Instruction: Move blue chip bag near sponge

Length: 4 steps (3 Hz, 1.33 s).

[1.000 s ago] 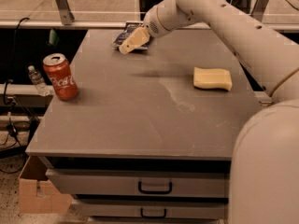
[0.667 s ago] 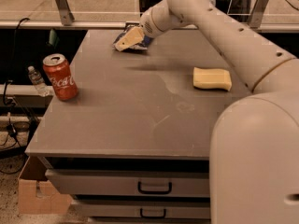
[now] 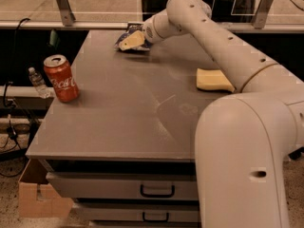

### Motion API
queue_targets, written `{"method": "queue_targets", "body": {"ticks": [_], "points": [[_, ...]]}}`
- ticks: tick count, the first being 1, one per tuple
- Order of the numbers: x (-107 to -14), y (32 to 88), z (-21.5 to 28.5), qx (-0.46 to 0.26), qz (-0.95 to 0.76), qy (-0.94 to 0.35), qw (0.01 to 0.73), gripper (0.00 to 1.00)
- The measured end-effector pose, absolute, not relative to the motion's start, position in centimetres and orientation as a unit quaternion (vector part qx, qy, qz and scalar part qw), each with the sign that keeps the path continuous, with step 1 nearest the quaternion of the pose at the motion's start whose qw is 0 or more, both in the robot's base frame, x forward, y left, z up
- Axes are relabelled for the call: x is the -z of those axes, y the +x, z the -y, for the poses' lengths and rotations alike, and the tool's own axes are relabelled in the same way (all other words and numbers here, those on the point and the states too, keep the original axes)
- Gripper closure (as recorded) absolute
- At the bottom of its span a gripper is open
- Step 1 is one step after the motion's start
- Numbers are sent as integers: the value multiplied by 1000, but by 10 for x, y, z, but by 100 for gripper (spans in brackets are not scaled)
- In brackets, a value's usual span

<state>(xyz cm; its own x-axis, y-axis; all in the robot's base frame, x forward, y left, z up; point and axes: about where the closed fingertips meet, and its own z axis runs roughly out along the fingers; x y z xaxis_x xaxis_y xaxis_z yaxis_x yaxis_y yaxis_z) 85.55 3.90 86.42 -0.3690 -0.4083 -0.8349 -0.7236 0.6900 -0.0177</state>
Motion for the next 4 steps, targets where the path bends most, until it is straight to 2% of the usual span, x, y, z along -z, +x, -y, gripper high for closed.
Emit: {"method": "queue_targets", "body": {"ticks": [1, 4], "points": [[-853, 866, -38, -191, -813, -333, 438, 30], [-883, 861, -17, -186, -795, -335, 470, 99]]}}
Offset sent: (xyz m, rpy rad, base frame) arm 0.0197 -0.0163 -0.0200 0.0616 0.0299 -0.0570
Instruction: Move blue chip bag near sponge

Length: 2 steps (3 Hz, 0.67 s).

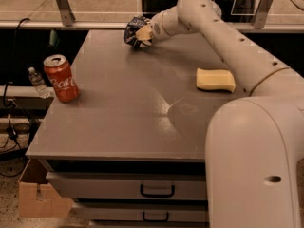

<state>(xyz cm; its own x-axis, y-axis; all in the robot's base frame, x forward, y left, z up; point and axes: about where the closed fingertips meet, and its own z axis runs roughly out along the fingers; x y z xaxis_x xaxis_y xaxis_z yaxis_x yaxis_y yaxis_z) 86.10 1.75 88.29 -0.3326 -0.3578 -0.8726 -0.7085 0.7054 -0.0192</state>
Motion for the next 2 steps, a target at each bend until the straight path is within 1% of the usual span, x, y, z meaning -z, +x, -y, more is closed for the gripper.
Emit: {"method": "queue_targets", "body": {"ticks": [1, 2], "points": [[-914, 842, -1, -168, -780, -362, 482, 100], [-942, 819, 28, -135, -770, -399, 479, 100]]}}
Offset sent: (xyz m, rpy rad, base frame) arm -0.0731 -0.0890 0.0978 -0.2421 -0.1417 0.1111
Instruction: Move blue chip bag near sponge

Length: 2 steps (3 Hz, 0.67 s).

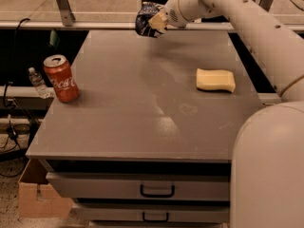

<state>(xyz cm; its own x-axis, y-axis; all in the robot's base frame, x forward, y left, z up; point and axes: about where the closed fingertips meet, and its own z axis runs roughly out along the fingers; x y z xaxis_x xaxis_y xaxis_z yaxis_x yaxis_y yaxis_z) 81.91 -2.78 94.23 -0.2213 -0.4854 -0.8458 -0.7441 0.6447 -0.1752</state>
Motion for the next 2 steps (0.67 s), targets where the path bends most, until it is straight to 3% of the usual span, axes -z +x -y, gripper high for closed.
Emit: {"method": "queue_targets", "body": {"ticks": [2], "points": [[-936, 768, 100, -102, -782, -446, 423, 100]]}}
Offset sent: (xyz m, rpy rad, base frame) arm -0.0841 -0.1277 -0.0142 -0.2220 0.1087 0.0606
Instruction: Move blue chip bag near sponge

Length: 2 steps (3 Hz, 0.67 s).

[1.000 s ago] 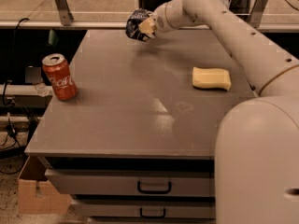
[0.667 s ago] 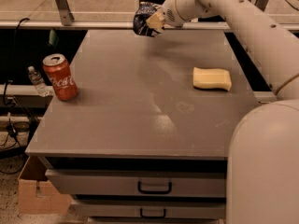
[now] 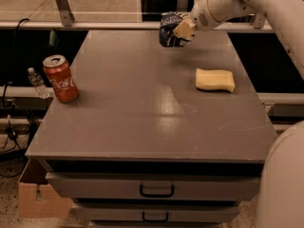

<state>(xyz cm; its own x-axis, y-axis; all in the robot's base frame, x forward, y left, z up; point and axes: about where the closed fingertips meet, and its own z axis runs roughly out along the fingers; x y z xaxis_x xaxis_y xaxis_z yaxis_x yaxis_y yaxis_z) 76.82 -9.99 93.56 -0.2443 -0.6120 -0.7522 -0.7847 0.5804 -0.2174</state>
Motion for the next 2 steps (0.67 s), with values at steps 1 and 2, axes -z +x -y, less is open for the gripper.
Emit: {"method": "queue_targets", "body": {"ticks": [1, 2], "points": [[-919, 747, 138, -96, -798, -451, 390, 100], [-905, 732, 166, -91, -813, -448, 360, 83]]}}
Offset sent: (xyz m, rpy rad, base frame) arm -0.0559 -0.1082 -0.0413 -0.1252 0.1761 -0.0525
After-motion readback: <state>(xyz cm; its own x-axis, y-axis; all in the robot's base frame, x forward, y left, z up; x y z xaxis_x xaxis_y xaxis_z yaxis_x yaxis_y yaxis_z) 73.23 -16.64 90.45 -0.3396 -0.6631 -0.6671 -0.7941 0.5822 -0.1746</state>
